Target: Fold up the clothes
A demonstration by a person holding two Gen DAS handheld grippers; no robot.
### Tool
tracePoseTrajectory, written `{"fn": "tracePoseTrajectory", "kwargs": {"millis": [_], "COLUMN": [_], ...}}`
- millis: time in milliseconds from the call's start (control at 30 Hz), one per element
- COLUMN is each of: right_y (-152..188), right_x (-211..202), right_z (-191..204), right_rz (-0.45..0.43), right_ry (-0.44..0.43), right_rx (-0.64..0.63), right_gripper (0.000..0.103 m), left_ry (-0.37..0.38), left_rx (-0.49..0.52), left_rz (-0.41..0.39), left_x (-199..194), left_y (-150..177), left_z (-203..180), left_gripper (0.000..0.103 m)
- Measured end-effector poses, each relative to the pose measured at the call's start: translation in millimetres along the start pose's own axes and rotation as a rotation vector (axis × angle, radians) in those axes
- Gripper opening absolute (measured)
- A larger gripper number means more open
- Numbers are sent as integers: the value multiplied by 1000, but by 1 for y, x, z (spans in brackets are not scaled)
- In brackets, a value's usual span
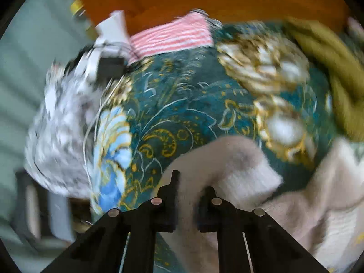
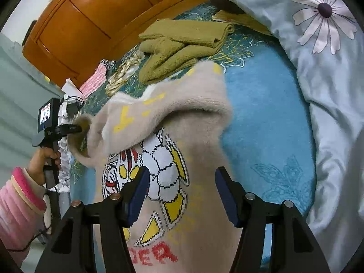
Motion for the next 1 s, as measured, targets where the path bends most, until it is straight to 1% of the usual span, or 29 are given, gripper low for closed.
{"fn": "tracePoseTrajectory", "kwargs": {"millis": [33,67,100,133,167,200,267,300,333,433,500,633,700,767,800,867,900,967,1000], "right_y": [0,0,1,1,1,2,2,3,3,4,4,5,5,4,5,6,7,9,10], "right_x": [-1,-3,-4,-6,-8,-9,-13,-15,-16,-22,-26,-35,-38,-41,-42,-43,-43,-42,-42], "right_z": [0,0,-1,-2,-4,-5,-9,-10,-12,-17,-20,-27,-30,-34,-36,-40,-43,-47,-50], "right_rz": [-4,-8,-12,-16,-20,-24,-32,-36,-40,-52,-61,-80,-87,-93,-92,-87,-83,-70,-65], "right_ry": [-7,-14,-18,-22,-25,-29,-36,-39,-43,-53,-60,-71,-75,-80,-83,-90,-92,-100,-103], "right_rx": [0,0,4,9,15,20,31,36,41,57,69,89,97,105,111,124,130,142,149], "right_gripper": [61,61,61,61,61,61,61,61,61,61,61,61,61,61,61,61,61,61,61], "left_ry": [80,191,345,522,729,863,936,938,912,904,855,711,670,636,607,528,491,440,428], "left_rx": [-97,-217,-368,-532,-715,-834,-910,-900,-838,-697,-573,-263,-136,-12,55,190,243,301,303], "left_rz": [-12,-31,-60,-91,-126,-156,-204,-227,-241,-251,-272,-301,-304,-281,-269,-246,-235,-202,-175], "left_x": [-5,-11,-18,-23,-27,-32,-43,-52,-62,-86,-105,-138,-149,-152,-152,-146,-141,-127,-119], "left_y": [1,4,8,14,22,29,36,38,35,27,19,5,7,15,20,34,42,57,64], "left_z": [11,24,39,54,67,76,81,80,72,37,5,-73,-115,-160,-182,-223,-238,-262,-268], "left_gripper": [11,11,11,11,11,11,11,11,11,11,11,11,11,11,11,11,11,11,12]}}
Point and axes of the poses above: each gripper's, at about its wrist camera, not at the fingertips, and x roughly the way its jaws point, z to its left, y to its underside, the point moved 4 cm from there along x, roughly the way its jaws point, and after that the axes turned 6 degrees about x, right-handed, at the moved point
